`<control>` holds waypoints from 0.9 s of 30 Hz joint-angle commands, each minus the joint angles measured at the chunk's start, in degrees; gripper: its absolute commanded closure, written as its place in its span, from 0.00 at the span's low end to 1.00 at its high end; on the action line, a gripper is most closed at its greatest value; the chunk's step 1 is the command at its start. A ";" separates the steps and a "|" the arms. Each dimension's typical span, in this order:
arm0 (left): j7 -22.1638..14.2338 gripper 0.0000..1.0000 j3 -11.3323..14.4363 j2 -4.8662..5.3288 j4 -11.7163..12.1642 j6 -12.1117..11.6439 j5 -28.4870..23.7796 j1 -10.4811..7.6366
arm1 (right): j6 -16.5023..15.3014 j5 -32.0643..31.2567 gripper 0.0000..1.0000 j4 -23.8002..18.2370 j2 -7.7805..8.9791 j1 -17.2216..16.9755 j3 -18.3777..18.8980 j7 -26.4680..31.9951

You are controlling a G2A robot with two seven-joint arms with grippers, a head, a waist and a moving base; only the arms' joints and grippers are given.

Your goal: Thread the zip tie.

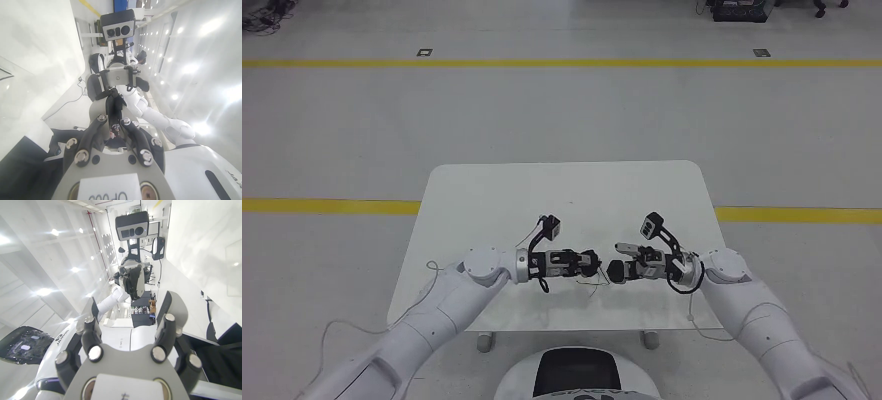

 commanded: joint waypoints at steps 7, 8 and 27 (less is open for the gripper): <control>-1.07 1.00 -0.90 0.21 -1.21 0.07 0.41 0.44 | -0.07 0.33 0.00 -0.34 0.06 -0.31 0.41 -0.38; -1.07 1.00 -0.90 0.21 -1.21 0.07 0.41 0.44 | -0.07 0.33 0.00 -0.34 0.06 -0.31 0.41 -0.38; 12.62 1.00 -8.09 3.06 -7.10 0.07 17.29 7.24 | -0.07 0.33 0.00 -0.34 0.06 -0.31 0.41 -0.38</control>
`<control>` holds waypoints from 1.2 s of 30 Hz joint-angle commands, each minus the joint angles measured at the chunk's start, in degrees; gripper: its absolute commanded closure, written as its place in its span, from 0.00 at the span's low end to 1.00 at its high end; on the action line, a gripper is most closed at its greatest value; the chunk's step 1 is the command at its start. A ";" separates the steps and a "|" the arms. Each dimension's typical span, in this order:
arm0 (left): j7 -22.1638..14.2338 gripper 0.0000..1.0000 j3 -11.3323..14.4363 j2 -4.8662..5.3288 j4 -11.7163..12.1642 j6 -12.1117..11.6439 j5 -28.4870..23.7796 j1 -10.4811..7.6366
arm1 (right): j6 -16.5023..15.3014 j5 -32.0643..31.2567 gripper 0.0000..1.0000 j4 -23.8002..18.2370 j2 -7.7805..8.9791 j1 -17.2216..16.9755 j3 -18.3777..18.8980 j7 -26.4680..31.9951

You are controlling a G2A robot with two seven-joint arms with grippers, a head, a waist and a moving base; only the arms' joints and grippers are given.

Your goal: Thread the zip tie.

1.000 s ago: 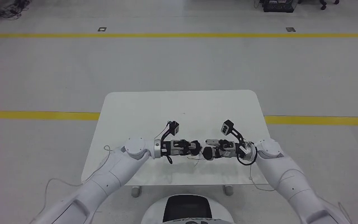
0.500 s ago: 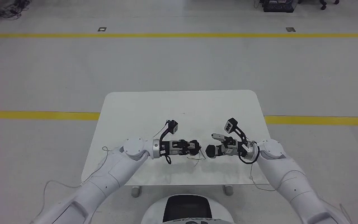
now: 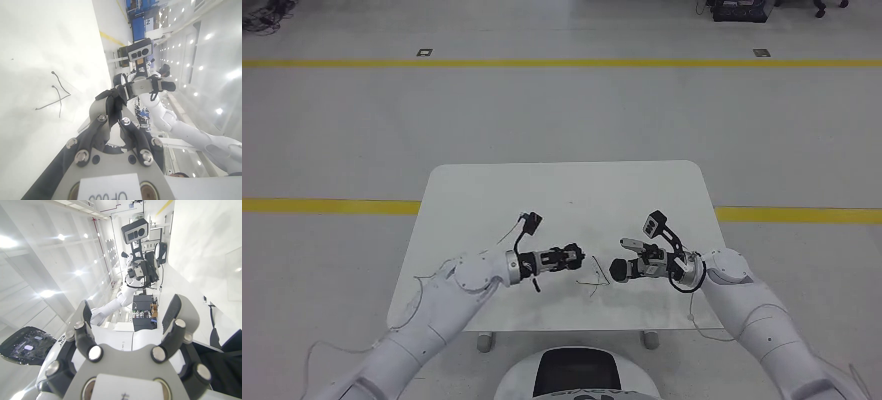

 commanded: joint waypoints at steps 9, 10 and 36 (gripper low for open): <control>-7.06 1.00 -7.08 0.72 -0.70 0.00 -7.27 2.87 | 3.40 -17.45 0.00 -8.38 1.33 -0.77 0.29 -9.85; -7.52 1.00 -7.55 0.72 -0.80 0.00 -7.36 3.08 | 4.36 -19.49 0.00 -9.82 1.48 -1.09 0.31 -11.33; -11.35 1.00 -10.04 0.00 -0.78 0.00 -8.80 4.28 | 13.05 -59.97 0.00 -23.57 2.30 2.88 -7.34 -17.54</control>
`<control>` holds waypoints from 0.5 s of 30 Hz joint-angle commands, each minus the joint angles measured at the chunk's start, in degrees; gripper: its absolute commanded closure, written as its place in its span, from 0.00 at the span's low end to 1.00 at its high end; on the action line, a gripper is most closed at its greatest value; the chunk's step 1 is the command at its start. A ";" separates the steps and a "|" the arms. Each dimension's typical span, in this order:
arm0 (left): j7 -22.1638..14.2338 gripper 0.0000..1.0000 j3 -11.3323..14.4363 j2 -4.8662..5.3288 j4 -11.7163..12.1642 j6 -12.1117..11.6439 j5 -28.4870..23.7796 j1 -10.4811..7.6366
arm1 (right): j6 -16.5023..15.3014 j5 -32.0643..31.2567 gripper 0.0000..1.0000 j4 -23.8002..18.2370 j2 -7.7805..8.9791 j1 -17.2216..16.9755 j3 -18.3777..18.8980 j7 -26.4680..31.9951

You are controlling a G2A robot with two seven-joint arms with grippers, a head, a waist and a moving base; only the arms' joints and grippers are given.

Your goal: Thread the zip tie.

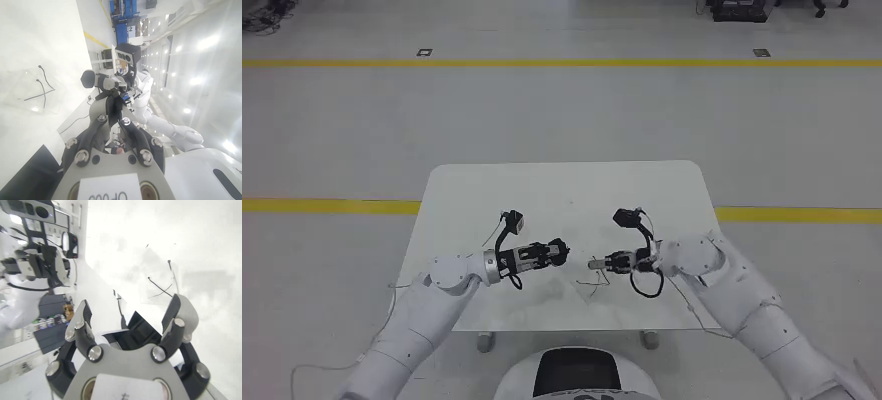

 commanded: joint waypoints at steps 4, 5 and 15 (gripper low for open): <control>0.00 1.00 0.00 0.00 0.00 0.00 0.00 0.00 | 0.05 -8.94 0.00 -1.20 -0.40 1.92 -3.66 0.02; 0.00 1.00 0.00 0.00 0.00 0.00 0.00 0.00 | 0.05 -8.94 0.00 -1.20 -0.40 1.92 -3.66 0.02; 0.00 1.00 0.00 0.00 0.00 0.00 0.00 0.00 | 0.05 -8.94 0.00 -1.20 -0.40 1.92 -3.66 0.02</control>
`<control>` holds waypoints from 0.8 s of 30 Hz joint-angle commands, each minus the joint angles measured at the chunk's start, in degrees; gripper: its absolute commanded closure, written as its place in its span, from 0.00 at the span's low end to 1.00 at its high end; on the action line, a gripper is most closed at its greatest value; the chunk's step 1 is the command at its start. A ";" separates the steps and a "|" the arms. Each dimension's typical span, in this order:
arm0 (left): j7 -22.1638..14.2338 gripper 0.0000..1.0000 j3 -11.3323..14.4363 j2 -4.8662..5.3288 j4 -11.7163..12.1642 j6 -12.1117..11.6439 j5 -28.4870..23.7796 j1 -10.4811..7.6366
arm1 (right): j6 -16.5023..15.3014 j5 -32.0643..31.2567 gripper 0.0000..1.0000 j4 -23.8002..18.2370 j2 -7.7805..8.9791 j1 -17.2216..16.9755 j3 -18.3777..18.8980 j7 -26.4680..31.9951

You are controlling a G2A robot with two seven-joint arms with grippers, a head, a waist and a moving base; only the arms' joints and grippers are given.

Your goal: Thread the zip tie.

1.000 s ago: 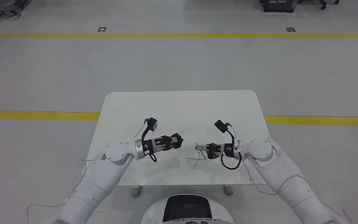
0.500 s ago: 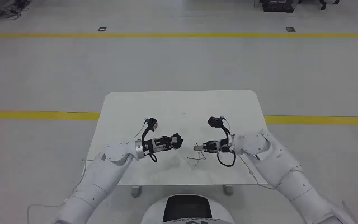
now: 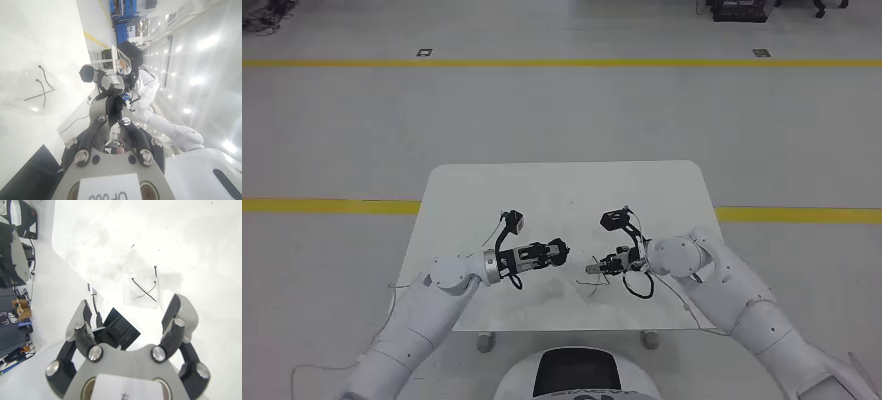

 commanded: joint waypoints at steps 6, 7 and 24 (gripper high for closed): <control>0.44 1.00 -1.00 0.50 -0.79 1.01 -1.04 0.93 | 0.00 0.00 0.00 0.00 0.00 0.00 0.00 0.00; -0.06 1.00 -1.45 0.69 -0.97 1.11 -1.41 1.23 | 0.00 0.00 0.00 0.00 0.00 0.00 0.00 0.00; -5.78 1.00 -9.74 3.85 -5.52 1.91 -4.93 6.89 | -0.30 -0.73 0.00 -0.10 -0.08 -0.16 -0.45 -0.67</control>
